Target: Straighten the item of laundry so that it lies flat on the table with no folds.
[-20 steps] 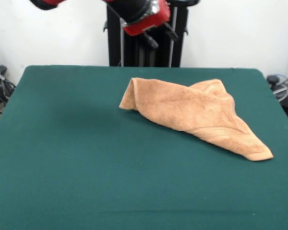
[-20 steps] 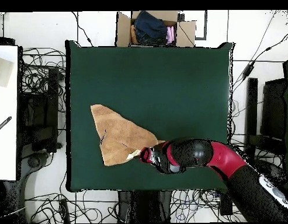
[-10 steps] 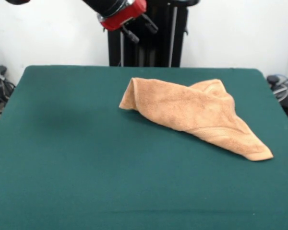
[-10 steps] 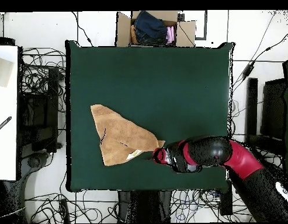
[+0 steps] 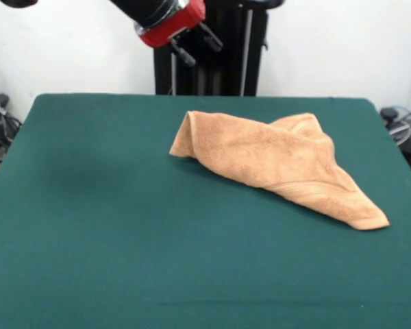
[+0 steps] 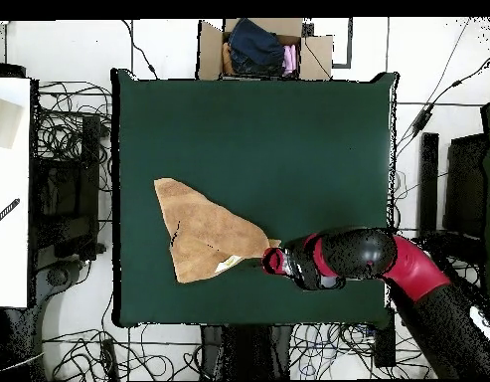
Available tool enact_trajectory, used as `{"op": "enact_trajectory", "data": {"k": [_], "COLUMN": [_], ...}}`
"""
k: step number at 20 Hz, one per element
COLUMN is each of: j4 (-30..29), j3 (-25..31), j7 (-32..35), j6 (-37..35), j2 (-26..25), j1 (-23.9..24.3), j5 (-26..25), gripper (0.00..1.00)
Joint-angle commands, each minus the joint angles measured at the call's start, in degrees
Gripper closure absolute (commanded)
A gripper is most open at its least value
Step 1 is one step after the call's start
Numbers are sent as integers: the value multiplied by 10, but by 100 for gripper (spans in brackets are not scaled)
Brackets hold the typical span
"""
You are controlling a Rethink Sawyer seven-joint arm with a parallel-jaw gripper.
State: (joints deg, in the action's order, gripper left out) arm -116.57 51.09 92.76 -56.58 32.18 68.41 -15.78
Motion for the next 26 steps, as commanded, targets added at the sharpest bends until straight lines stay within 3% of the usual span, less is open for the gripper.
{"op": "enact_trajectory", "data": {"k": [1,16,26], "j4": [25,31,85], "j3": [-2,-21,-2], "j7": [-85,-104,-137], "j6": [41,98,18], "j2": [-41,-140,-164], "j1": [-23,22,33], "j5": [-65,-153,-141], "gripper": [0,0,0]}}
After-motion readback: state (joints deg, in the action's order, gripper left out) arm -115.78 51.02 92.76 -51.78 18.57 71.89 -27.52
